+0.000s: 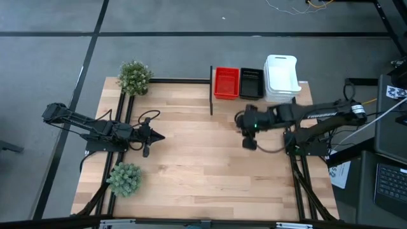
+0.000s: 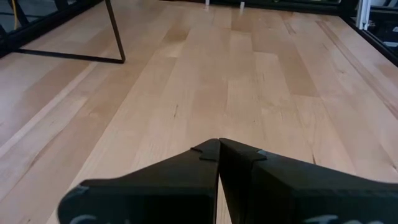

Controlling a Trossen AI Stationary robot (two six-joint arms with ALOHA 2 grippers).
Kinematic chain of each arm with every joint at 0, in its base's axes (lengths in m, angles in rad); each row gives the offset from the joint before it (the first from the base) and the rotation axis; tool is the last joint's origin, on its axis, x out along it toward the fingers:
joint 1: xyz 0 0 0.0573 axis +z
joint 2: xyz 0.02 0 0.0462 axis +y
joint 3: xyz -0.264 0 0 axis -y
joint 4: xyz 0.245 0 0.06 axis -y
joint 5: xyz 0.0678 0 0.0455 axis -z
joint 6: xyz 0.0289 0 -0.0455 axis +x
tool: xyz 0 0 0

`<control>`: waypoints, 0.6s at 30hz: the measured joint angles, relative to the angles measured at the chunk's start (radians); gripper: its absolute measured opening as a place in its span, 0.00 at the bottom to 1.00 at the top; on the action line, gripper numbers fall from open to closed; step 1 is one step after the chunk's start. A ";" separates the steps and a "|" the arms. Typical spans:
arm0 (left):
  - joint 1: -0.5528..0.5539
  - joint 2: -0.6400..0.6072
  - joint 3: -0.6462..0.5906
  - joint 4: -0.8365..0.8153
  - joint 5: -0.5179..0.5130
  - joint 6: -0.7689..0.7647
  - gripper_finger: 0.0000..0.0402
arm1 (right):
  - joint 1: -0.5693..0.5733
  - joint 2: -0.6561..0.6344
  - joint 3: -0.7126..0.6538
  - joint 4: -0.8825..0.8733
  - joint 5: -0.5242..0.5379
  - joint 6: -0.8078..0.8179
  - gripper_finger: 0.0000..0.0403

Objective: Stack baskets on shelf by color
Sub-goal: Return to Home Position

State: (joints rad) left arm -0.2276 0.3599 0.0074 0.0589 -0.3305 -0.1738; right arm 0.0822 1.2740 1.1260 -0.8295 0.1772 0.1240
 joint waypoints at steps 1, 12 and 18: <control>0.000 0.000 0.000 0.000 0.000 0.000 0.00 | 0.017 0.000 -0.036 0.043 -0.013 0.002 0.26; 0.000 0.000 0.000 0.001 -0.001 0.000 0.00 | 0.155 0.000 -0.444 0.506 -0.050 0.036 0.26; 0.000 0.000 0.000 0.001 -0.001 0.000 0.00 | 0.193 -0.054 -0.620 0.761 -0.092 0.058 0.26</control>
State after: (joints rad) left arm -0.2276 0.3599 0.0074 0.0601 -0.3313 -0.1738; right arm 0.2754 1.2204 0.5058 -0.0684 0.0857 0.1817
